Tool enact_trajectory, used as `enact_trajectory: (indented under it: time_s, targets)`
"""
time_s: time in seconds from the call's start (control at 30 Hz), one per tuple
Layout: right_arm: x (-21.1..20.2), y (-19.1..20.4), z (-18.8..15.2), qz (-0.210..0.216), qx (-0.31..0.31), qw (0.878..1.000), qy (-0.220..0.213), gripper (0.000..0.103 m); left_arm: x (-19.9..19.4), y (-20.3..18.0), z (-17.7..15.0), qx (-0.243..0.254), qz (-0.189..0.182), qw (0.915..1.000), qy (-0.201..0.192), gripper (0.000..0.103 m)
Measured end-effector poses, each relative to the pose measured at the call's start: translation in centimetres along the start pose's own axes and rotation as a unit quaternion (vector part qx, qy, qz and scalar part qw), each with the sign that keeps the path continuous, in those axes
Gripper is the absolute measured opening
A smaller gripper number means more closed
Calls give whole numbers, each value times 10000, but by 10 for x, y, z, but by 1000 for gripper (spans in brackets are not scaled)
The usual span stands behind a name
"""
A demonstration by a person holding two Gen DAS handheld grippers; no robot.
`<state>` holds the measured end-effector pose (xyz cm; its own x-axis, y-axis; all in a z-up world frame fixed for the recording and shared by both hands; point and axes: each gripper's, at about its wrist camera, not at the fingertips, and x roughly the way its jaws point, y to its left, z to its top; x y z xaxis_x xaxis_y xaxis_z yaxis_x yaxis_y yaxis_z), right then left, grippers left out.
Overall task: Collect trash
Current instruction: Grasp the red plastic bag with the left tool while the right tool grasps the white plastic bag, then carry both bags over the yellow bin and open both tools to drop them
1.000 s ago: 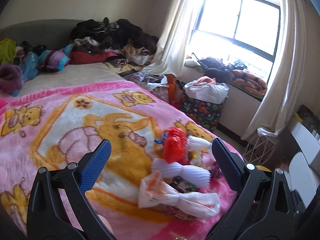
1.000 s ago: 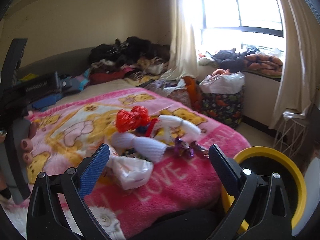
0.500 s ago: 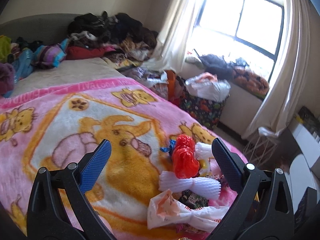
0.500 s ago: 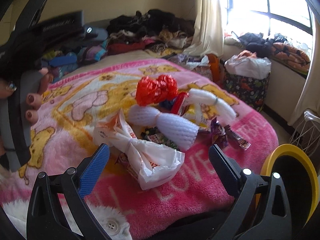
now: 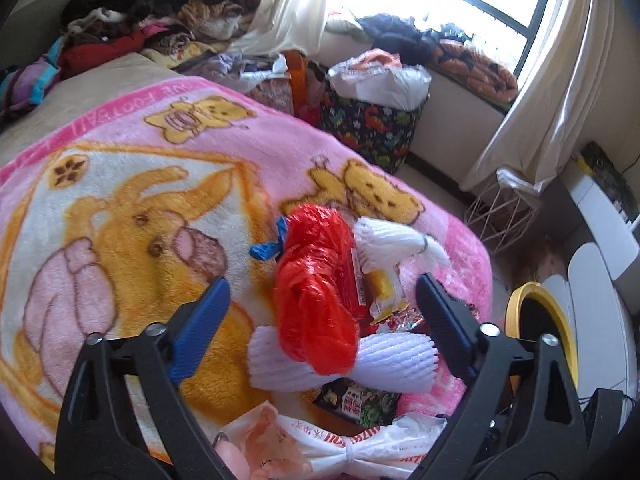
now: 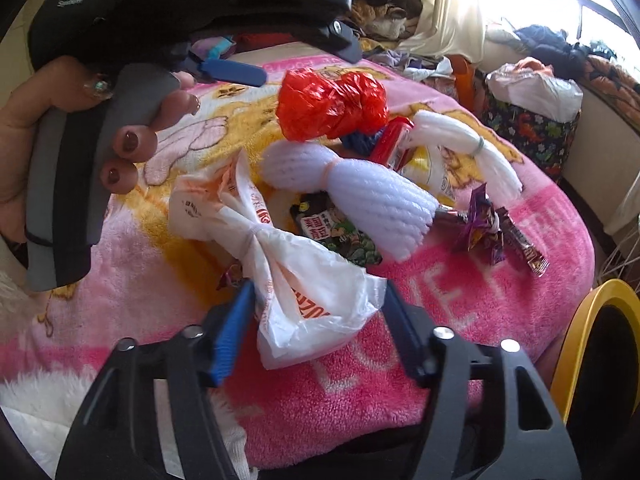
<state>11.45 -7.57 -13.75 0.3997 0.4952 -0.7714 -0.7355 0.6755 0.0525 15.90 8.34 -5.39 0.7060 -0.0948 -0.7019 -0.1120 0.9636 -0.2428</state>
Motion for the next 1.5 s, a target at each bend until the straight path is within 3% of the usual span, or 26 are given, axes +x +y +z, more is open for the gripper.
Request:
enact_trajectory:
  time_s: [0.17, 0.33, 0.43, 0.8, 0.97, 1.5]
  targets:
    - [-4, -6, -1, 153, 125, 9998, -27, 41, 14, -3, 0, -31, 47, 9996, 289, 55]
    - [-21, -10, -3, 244, 182, 9991, -300, 36, 17, -2, 3, -145, 93, 9993, 325, 14]
    - [-31, -12, -4, 229, 220, 9987, -408, 35, 15, -1, 6, -247, 44, 9994, 252, 7]
    - [-75, -22, -2, 208, 309, 9951, -917, 34, -44, -3, 38, -607, -68, 9946, -835, 5]
    - [-98, -40, -10, 15, 625, 9907, -1207, 34, -66, -13, 44, -634, -113, 9920, -1087, 5]
    - [-163, -132, -54, -701, 1781, 9664, -1716, 34, -67, -111, 24, -12, -805, 9916, -1009, 5]
